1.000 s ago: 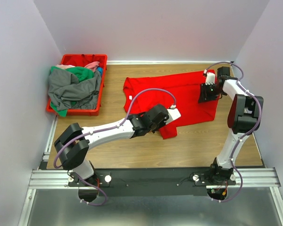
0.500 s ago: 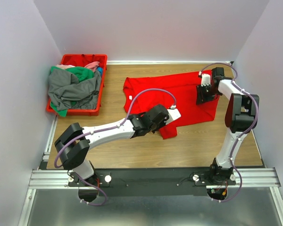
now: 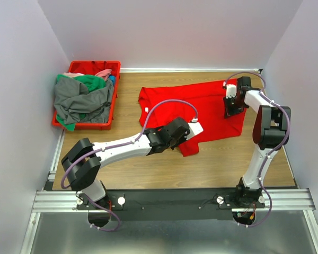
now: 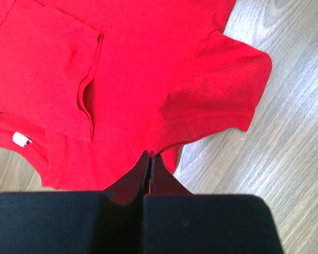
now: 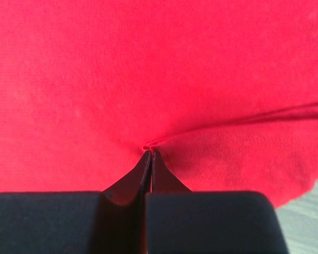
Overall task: Fold and stack the t-shirts
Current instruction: Fold the tshirt
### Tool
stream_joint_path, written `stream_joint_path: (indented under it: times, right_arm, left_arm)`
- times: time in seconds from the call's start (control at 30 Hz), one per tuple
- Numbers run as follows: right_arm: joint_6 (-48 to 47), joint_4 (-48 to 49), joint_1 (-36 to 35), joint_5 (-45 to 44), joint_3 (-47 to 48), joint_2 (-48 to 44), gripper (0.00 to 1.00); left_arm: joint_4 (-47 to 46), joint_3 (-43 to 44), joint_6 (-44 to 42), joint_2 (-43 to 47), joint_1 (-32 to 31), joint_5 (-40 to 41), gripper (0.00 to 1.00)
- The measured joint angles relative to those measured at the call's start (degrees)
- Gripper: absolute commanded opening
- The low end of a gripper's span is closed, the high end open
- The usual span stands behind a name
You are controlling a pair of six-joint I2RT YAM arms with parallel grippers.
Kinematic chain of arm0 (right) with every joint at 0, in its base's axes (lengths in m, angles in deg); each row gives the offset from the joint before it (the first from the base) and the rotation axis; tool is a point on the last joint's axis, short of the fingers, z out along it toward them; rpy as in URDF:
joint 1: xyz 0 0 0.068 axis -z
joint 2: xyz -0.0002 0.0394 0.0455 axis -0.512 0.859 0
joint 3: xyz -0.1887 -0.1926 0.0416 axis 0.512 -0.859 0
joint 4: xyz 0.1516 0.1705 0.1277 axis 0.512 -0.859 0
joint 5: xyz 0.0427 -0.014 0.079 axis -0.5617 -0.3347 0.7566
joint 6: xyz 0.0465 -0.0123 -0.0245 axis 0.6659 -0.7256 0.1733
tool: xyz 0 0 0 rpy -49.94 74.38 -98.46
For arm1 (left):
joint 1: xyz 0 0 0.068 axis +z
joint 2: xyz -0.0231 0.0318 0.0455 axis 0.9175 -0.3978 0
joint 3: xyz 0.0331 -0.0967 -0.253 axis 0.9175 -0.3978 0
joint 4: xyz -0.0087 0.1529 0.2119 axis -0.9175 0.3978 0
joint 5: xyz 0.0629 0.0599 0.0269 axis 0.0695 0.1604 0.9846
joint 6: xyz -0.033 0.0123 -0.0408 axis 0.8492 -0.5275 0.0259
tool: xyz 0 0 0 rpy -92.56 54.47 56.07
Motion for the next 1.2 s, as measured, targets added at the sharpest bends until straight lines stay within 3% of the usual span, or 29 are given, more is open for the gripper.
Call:
stream_joint_path:
  times: [0.23, 0.53, 1.2]
  right_arm:
    - [0.04, 1.11, 2.03, -0.61, -5.25, -6.6, 0.0]
    - [0.13, 3.06, 14.75, 3.06, -14.03, -16.57, 0.0]
    - [1.79, 3.98, 32.59, 21.44, -18.8, -14.82, 0.01]
  left_arm:
    - [-0.02, 0.0, 0.0, 0.0, 0.0, -0.02, 0.0]
    - [-0.04, -0.02, 0.42, 0.11, 0.0, -1.77, 0.0]
    - [-0.44, -4.94, 4.39, 7.21, 0.0, -7.63, 0.0]
